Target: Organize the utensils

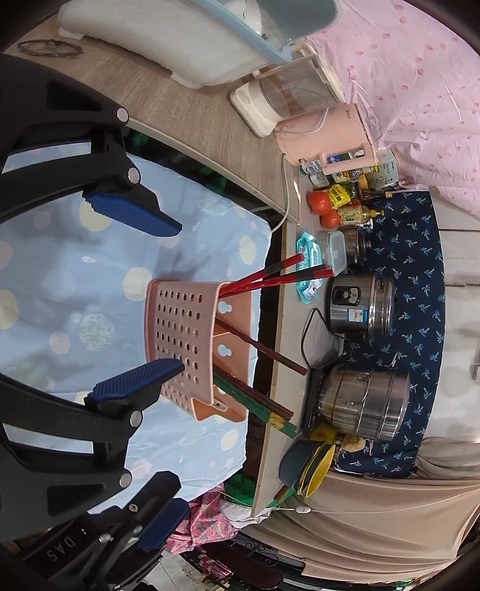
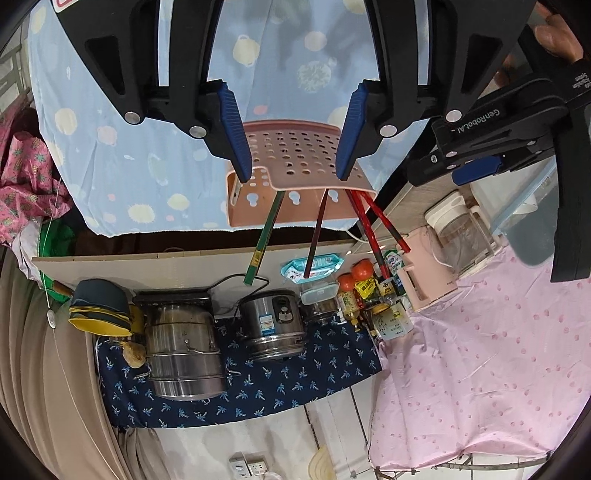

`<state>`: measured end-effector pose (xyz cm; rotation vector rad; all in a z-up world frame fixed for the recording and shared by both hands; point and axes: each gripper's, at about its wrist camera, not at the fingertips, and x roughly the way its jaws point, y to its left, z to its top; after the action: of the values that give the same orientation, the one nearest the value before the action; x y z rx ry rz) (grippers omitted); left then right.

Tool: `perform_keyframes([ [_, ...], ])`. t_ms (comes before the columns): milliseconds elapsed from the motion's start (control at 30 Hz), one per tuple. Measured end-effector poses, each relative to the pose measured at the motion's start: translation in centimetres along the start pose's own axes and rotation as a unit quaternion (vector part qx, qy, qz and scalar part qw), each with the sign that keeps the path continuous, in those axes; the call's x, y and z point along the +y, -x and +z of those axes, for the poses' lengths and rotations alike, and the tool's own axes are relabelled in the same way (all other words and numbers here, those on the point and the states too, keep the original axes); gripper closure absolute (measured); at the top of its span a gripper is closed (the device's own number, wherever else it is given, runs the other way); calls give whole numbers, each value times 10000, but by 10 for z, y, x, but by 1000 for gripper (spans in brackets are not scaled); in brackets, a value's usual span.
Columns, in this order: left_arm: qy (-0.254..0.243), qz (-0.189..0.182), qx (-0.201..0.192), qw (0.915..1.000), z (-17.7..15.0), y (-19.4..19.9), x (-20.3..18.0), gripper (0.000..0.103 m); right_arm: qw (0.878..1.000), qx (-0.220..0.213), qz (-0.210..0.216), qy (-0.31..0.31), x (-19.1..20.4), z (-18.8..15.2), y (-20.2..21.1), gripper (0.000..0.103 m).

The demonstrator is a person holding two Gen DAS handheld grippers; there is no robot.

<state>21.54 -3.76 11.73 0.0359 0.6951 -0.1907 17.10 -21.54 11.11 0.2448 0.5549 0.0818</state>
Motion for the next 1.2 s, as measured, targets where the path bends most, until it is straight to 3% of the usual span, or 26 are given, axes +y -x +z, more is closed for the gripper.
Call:
perform_keyframes([
  [300,-9,81,137,9999,-26,5,-3,32,9993,271,-241,95,0,-28,7,56],
  [533,47,159,173,9997,-42,12,-1,20,9980,388,-425,279,2,-43,12,56],
  [833,91,327,190,9992,-56,18,2,10,9957,417,-696,437,1,-54,21,40],
  [1033,151,379,266,9988,-66,17,6,7,9953,387,-801,393,-7,-63,26,19],
  [1200,158,476,302,9983,-71,16,8,7,9952,371,-875,241,-17,-70,29,18],
])
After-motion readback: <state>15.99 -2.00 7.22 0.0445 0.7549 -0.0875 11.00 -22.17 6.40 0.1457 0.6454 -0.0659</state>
